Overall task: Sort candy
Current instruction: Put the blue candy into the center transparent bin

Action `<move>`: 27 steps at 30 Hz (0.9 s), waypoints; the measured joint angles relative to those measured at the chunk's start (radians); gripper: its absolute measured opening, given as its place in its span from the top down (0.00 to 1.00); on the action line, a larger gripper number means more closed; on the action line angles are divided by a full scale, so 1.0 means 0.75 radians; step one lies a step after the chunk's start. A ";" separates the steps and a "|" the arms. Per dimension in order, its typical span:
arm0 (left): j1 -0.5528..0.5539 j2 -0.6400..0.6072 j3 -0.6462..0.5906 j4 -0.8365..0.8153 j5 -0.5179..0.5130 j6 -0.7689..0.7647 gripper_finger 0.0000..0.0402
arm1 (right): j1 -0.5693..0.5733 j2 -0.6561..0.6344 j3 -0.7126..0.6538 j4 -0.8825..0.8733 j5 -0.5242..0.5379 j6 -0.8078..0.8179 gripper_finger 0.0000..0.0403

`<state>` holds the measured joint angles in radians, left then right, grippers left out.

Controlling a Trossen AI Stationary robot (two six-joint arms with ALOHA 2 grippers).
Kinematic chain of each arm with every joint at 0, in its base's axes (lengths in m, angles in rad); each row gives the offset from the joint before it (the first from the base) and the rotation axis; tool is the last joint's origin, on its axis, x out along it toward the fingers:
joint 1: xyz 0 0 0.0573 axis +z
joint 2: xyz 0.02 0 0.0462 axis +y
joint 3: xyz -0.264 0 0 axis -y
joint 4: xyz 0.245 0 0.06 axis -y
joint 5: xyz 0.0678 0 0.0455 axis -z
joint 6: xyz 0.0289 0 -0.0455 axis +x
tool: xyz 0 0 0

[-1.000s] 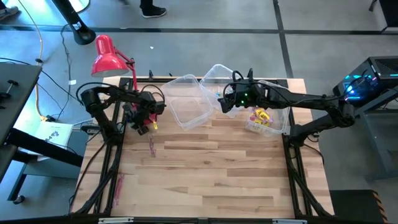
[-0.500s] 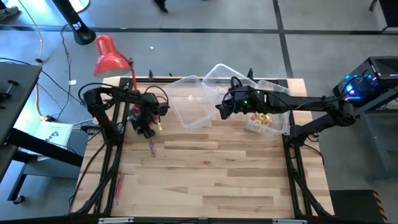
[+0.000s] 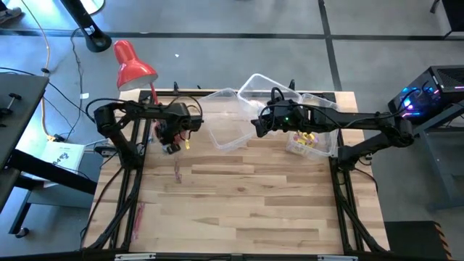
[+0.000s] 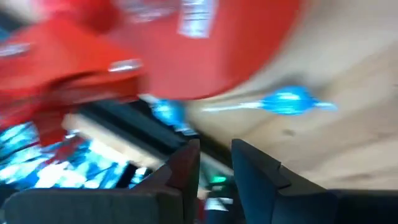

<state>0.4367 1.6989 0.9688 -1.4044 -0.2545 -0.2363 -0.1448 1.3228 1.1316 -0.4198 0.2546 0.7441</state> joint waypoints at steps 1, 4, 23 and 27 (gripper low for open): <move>0.009 -0.013 -0.008 -0.007 -0.038 -0.003 0.79 | 0.000 0.000 0.000 0.000 0.000 0.000 0.47; 0.063 -0.051 -0.046 -0.014 -0.092 0.012 0.79 | 0.000 0.000 0.000 0.000 0.000 -0.007 0.47; 0.233 -0.108 -0.221 0.192 -0.380 0.036 0.84 | 0.005 0.000 0.000 0.018 0.036 -0.002 0.47; 0.231 -0.108 -0.225 0.207 -0.302 0.078 0.96 | 0.005 0.000 0.000 0.018 0.036 0.000 0.47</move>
<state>0.6096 1.6180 0.8001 -1.2494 -0.4813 -0.1776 -0.1410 1.3228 1.1316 -0.4061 0.2817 0.7437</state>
